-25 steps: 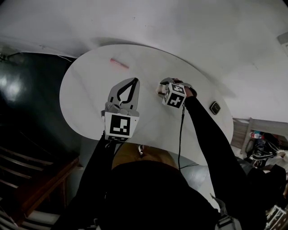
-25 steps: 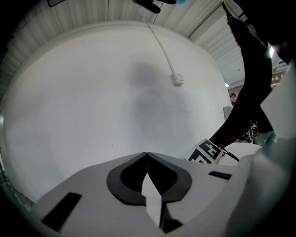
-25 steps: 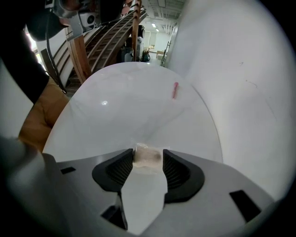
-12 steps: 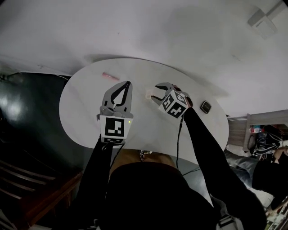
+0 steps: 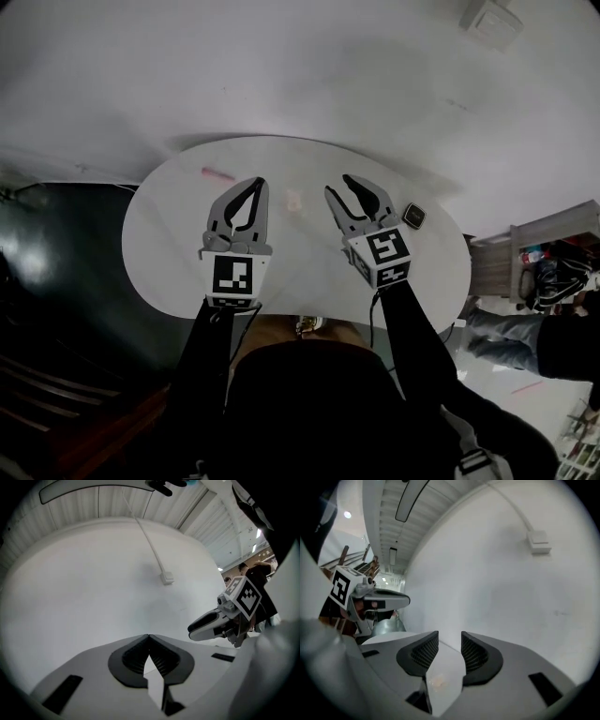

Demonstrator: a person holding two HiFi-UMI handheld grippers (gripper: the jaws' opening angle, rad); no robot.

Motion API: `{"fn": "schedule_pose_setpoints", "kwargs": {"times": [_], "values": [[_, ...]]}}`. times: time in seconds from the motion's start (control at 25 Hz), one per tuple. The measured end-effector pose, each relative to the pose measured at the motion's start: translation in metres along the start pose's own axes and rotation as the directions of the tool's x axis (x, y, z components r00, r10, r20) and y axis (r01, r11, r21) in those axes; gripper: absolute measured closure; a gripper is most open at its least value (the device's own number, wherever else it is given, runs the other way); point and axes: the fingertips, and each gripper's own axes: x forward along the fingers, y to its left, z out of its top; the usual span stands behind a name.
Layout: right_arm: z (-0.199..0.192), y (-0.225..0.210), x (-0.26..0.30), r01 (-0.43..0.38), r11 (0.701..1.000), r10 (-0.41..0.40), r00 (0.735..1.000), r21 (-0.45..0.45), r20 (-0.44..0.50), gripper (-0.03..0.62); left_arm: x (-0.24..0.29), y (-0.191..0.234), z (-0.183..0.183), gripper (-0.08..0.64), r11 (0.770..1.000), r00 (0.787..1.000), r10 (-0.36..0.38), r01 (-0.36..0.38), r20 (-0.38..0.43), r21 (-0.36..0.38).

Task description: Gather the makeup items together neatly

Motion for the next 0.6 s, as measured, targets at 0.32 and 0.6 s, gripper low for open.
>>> {"fn": "schedule_pose_setpoints", "kwargs": {"times": [0.32,0.6], "values": [[0.041,-0.002,-0.053,0.223,0.974,-0.227,0.964,0.044,0.139,0.565,-0.001,-0.014,0.027,0.545,0.996,0.994,-0.087,0.089,0.069,-0.026],[0.055,0.015,-0.052,0.266,0.964,-0.266,0.952,0.021,0.149,0.565,-0.006,-0.005,0.032,0.545,0.992,0.99,-0.124,0.124,0.073,0.001]]}}
